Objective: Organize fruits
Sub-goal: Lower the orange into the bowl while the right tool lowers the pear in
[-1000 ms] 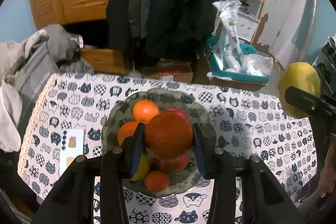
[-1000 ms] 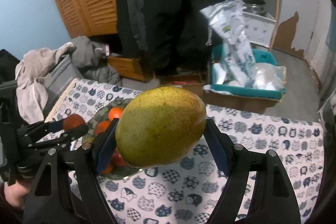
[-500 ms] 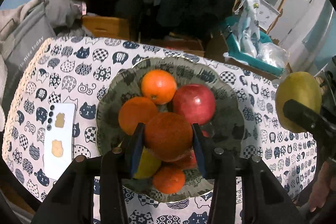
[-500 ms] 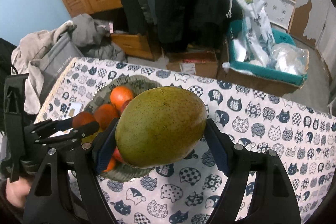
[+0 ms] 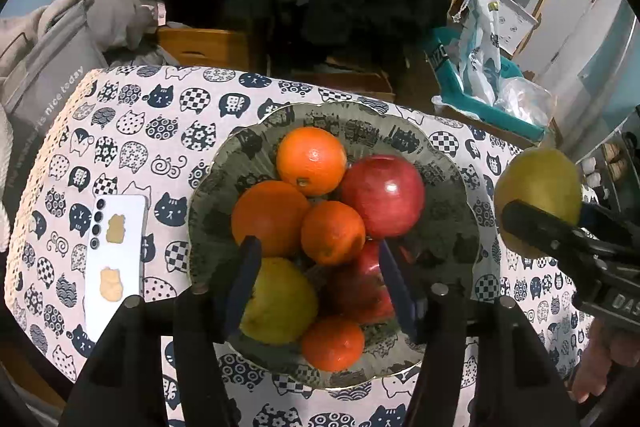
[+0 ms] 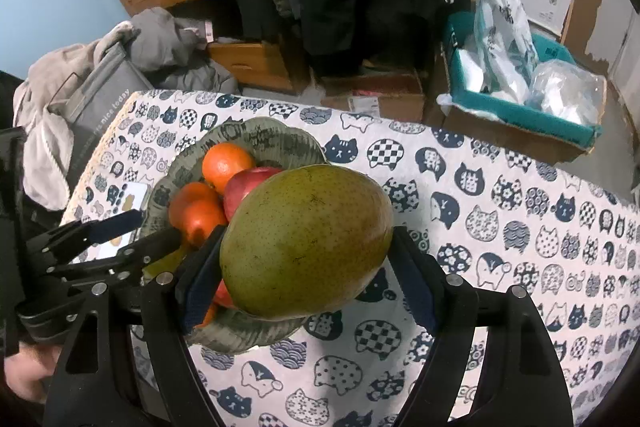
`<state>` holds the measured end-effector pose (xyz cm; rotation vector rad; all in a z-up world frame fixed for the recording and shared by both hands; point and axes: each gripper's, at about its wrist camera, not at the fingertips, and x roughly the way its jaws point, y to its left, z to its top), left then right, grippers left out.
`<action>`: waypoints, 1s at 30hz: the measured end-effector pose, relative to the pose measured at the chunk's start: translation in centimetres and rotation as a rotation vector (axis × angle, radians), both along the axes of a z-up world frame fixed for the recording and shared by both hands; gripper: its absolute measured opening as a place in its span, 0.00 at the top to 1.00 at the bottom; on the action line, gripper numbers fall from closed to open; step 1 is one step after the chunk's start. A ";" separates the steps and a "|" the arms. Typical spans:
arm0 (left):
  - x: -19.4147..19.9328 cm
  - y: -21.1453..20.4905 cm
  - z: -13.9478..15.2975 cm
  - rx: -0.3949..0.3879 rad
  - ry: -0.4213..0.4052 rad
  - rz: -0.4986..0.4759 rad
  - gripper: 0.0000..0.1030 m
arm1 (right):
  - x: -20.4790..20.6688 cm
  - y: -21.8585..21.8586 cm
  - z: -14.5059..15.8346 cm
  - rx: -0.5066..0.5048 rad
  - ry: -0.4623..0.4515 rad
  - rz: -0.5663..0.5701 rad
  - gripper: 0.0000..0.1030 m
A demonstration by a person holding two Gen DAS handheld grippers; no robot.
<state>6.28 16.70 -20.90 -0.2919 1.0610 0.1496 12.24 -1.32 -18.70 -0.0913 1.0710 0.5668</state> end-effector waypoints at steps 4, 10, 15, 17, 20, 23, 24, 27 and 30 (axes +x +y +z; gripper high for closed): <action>-1.1 0.8 0.4 -0.012 0.006 0.025 0.38 | 0.3 0.3 -0.9 -0.005 0.024 0.002 0.23; -2.6 2.0 1.1 -0.020 -0.001 0.067 0.35 | 0.0 1.2 -2.5 -0.043 0.045 0.015 0.23; -3.3 2.7 1.3 -0.025 0.000 0.092 0.35 | -0.5 2.6 -3.6 -0.094 0.039 0.048 0.23; -3.5 2.8 1.3 -0.024 0.000 0.094 0.35 | -0.7 3.2 -4.0 -0.122 0.041 0.064 0.22; -3.7 2.9 1.2 -0.017 0.007 0.094 0.35 | -0.7 4.0 -4.5 -0.162 0.032 0.092 0.22; -4.0 3.0 1.1 -0.017 0.011 0.097 0.35 | -1.0 4.4 -3.7 -0.163 -0.014 0.098 0.17; -4.0 3.0 1.2 -0.018 0.013 0.099 0.35 | -0.9 4.4 -3.5 -0.155 -0.021 0.100 0.17; -4.2 3.2 1.4 -0.018 0.011 0.103 0.35 | -0.6 4.4 -2.5 -0.136 -0.030 0.095 0.17; -4.5 3.3 1.8 -0.019 0.008 0.109 0.35 | -0.5 4.0 -1.6 -0.109 -0.037 0.079 0.17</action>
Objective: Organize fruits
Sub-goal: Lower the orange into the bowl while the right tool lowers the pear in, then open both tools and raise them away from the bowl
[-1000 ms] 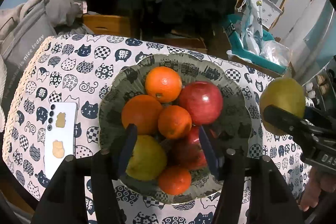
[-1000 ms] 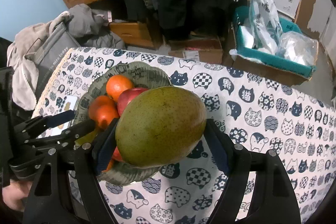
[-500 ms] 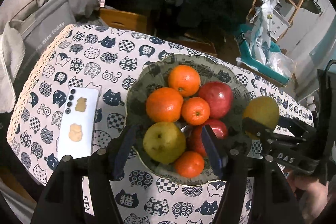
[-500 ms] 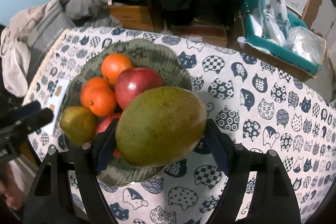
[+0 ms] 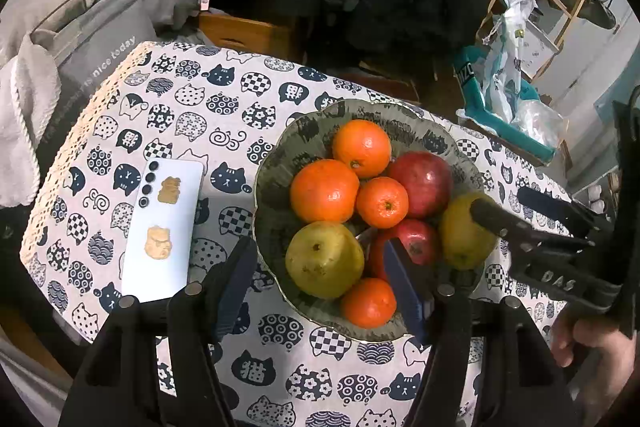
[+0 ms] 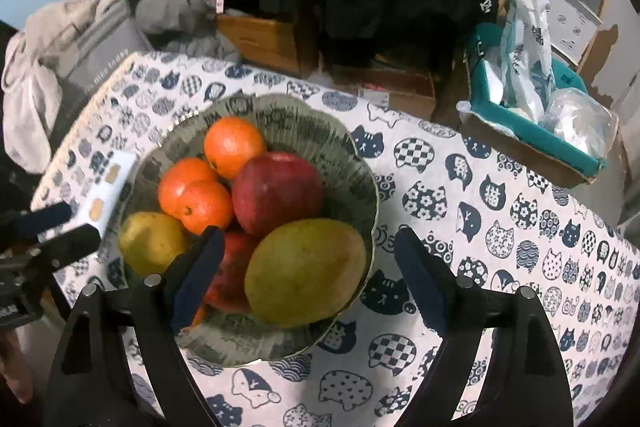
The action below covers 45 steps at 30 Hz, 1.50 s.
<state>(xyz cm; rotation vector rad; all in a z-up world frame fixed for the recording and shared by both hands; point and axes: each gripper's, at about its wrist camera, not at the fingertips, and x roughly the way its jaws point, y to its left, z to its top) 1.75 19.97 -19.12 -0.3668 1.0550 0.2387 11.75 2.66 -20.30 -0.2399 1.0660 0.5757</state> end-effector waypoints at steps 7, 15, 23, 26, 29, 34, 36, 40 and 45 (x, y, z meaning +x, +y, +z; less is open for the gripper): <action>-0.9 -0.6 2.6 0.020 -0.045 -0.008 0.30 | -0.3 -1.6 3.4 0.028 -0.064 -0.046 0.17; -2.1 -2.0 6.4 0.081 -0.119 -0.026 0.22 | -1.5 -3.9 7.8 0.039 -0.153 -0.084 0.17; -3.3 -3.7 10.1 0.125 -0.198 -0.044 0.14 | -3.7 -6.3 12.4 0.048 -0.252 -0.100 0.17; -3.8 -4.4 11.5 0.155 -0.229 -0.050 0.14 | -4.6 -7.1 14.1 0.056 -0.284 -0.098 0.17; -4.4 -4.9 12.9 0.171 -0.261 -0.050 0.14 | -5.6 -7.9 15.7 0.068 -0.319 -0.100 0.17; -5.7 -5.7 15.3 0.212 -0.329 -0.045 0.03 | -7.4 -9.4 18.1 0.078 -0.383 -0.089 0.17; -6.2 -6.1 16.2 0.226 -0.359 -0.044 0.01 | -8.1 -10.1 18.9 0.085 -0.407 -0.094 0.17; -6.8 -6.8 17.7 0.246 -0.400 -0.046 0.01 | -8.9 -11.4 20.0 0.120 -0.431 -0.116 0.17; -7.4 -7.3 19.2 0.256 -0.452 -0.041 0.01 | -10.0 -12.6 21.0 0.146 -0.461 -0.120 0.17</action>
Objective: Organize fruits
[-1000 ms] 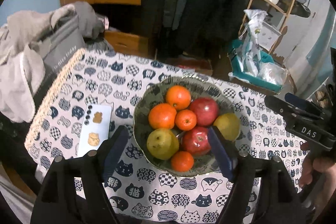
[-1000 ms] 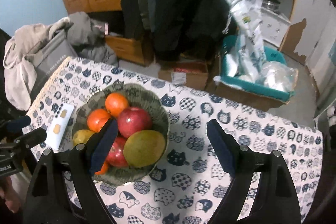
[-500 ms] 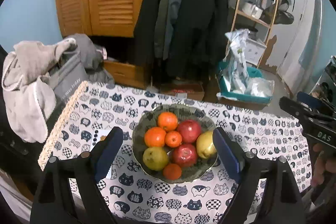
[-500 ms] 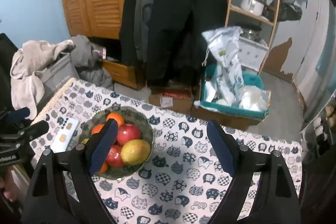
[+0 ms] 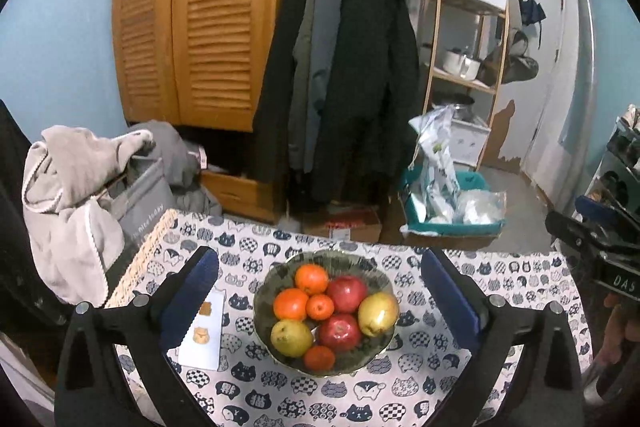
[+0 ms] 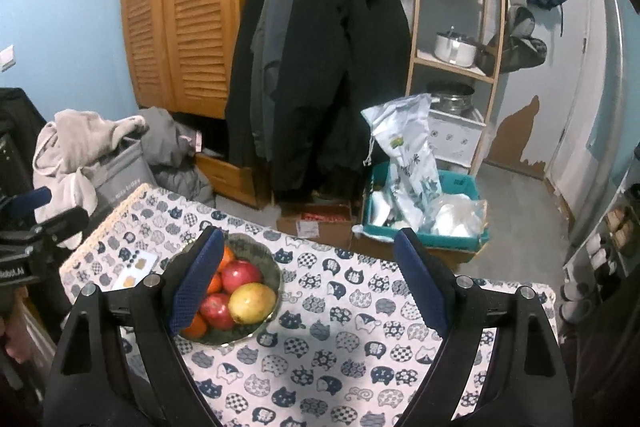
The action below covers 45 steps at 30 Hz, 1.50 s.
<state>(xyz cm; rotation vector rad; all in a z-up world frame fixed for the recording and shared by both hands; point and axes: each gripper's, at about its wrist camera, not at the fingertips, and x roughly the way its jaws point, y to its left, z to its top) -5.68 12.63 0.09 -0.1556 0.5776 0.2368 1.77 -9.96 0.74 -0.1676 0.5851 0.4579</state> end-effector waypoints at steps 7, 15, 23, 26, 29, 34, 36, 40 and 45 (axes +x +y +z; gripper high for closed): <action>-0.8 -0.6 1.4 0.034 -0.080 0.014 0.01 | -1.5 -1.2 1.2 0.020 -0.100 -0.028 0.17; -1.0 -1.1 1.8 0.052 -0.125 0.007 0.01 | -1.2 -2.1 1.1 0.037 -0.109 -0.054 0.17; -1.3 -1.4 2.0 0.067 -0.135 0.014 0.01 | -1.0 -2.3 0.9 0.036 -0.108 -0.061 0.17; -1.3 -1.4 2.0 0.069 -0.137 0.014 0.01 | -1.0 -2.4 0.9 0.038 -0.112 -0.062 0.17; -1.3 -1.4 2.1 0.070 -0.138 0.013 0.01 | -1.0 -2.5 0.9 0.036 -0.116 -0.064 0.17; -1.3 -1.5 2.1 0.068 -0.134 0.014 0.01 | -1.1 -2.6 0.9 0.035 -0.118 -0.064 0.17; -1.3 -1.4 2.1 0.067 -0.135 0.012 0.01 | -1.1 -2.5 0.9 0.036 -0.117 -0.064 0.17; -1.4 -1.4 2.1 0.070 -0.133 0.013 0.01 | -1.1 -2.5 1.0 0.035 -0.118 -0.064 0.17; -1.4 -1.4 2.2 0.073 -0.133 0.010 0.01 | -1.2 -2.5 0.9 0.035 -0.118 -0.063 0.17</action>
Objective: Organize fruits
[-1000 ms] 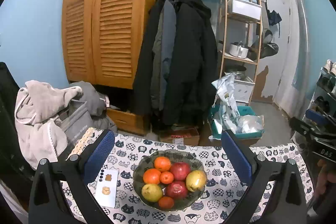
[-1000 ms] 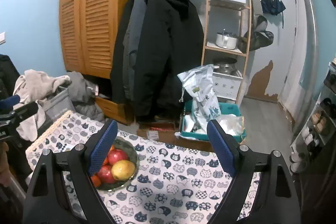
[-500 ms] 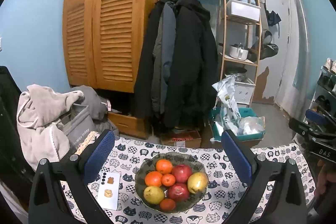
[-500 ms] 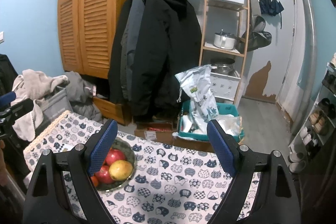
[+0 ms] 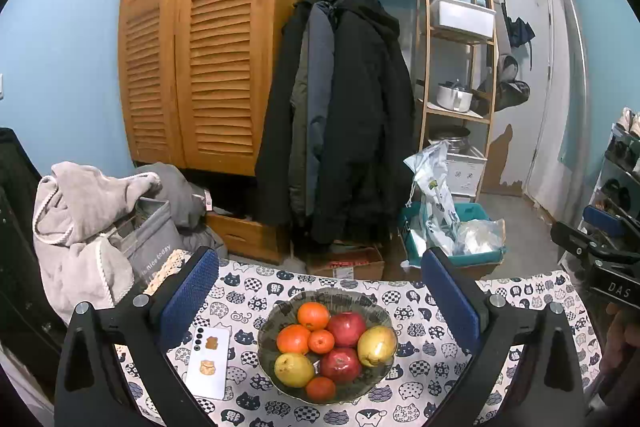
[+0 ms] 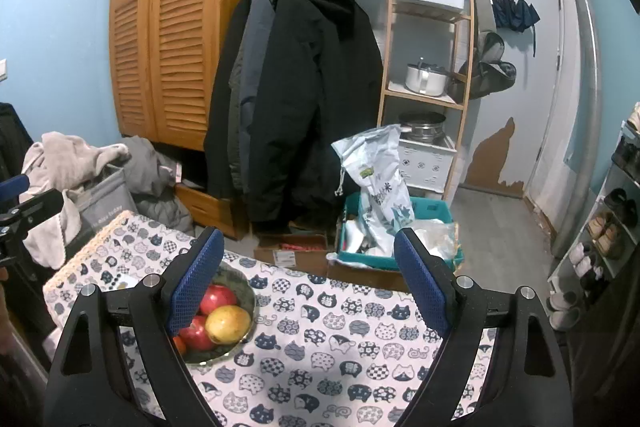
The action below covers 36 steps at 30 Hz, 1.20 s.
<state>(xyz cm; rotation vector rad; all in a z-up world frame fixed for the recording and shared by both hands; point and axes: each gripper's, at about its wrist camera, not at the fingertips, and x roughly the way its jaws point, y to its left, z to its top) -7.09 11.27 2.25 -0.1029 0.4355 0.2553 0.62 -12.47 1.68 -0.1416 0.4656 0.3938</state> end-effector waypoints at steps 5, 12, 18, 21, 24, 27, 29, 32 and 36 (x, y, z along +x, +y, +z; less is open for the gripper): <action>0.0 0.0 0.0 -0.001 0.001 0.001 0.01 | 0.0 -0.1 0.0 -0.002 0.000 0.000 0.17; 0.0 0.0 0.0 0.001 0.002 0.001 0.01 | 0.0 0.1 0.0 -0.002 0.000 0.000 0.17; 0.0 0.0 0.0 0.002 0.004 0.000 0.01 | -0.1 0.1 0.0 -0.002 -0.002 0.000 0.17; -0.2 0.2 0.0 0.003 0.004 -0.001 0.01 | -0.1 0.1 0.0 -0.004 -0.002 -0.001 0.17; -0.1 0.1 0.0 0.004 0.006 0.002 0.01 | -0.1 0.1 0.0 -0.003 -0.002 0.000 0.17; -0.2 0.2 -0.1 0.008 0.006 0.003 0.01 | -0.1 0.1 0.0 -0.004 -0.003 0.001 0.17; -0.3 0.3 -0.1 0.009 0.006 0.004 0.01 | -0.1 0.1 0.0 -0.005 -0.004 0.001 0.17; -0.4 0.6 0.0 0.012 0.007 0.011 0.01 | 0.0 0.0 0.0 -0.006 -0.005 0.000 0.17; -0.3 0.7 0.1 0.019 0.007 0.019 0.01 | -0.1 0.1 0.0 -0.005 -0.004 0.000 0.17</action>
